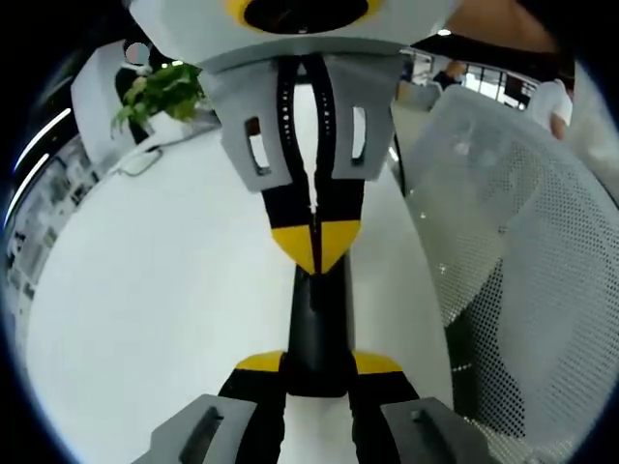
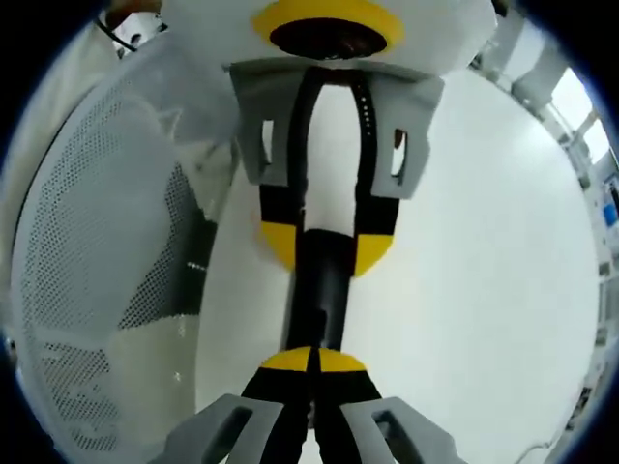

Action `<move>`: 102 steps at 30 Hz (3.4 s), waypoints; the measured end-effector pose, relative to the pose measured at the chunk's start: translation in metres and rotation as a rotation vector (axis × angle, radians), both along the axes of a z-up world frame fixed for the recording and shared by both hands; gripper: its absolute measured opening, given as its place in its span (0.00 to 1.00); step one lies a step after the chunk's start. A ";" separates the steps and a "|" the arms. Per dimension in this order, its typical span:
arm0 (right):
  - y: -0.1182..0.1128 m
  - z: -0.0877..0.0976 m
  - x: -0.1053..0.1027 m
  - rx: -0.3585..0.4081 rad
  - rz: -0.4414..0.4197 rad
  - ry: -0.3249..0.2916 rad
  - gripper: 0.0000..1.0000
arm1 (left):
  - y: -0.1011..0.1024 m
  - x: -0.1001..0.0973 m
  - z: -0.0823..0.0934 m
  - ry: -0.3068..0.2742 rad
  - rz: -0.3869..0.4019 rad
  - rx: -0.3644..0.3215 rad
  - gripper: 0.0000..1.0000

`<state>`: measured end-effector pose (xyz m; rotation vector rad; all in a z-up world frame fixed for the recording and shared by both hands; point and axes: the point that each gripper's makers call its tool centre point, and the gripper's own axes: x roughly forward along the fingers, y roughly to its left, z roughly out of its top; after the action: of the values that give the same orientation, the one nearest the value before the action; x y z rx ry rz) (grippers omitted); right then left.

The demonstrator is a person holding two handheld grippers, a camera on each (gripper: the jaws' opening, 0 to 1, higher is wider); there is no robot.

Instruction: Press the specified remote control buttons in sequence, fully releasing each button before pressing the next.

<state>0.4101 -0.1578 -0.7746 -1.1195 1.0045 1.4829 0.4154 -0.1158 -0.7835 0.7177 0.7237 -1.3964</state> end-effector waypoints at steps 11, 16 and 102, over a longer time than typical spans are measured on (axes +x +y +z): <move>0.001 0.000 0.000 -0.015 0.017 -0.011 0.00 | 0.000 0.000 0.000 0.000 0.000 0.002 0.23; 0.000 0.000 0.002 -0.015 0.015 -0.012 0.00 | 0.000 0.001 0.000 0.000 0.000 0.003 0.23; 0.000 0.001 -0.010 -0.013 0.023 -0.021 0.00 | 0.001 0.002 0.001 0.004 0.001 -0.008 0.23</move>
<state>0.3998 -0.1573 -0.7740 -1.1573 0.9915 1.4812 0.4171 -0.1151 -0.7825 0.7080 0.7217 -1.3994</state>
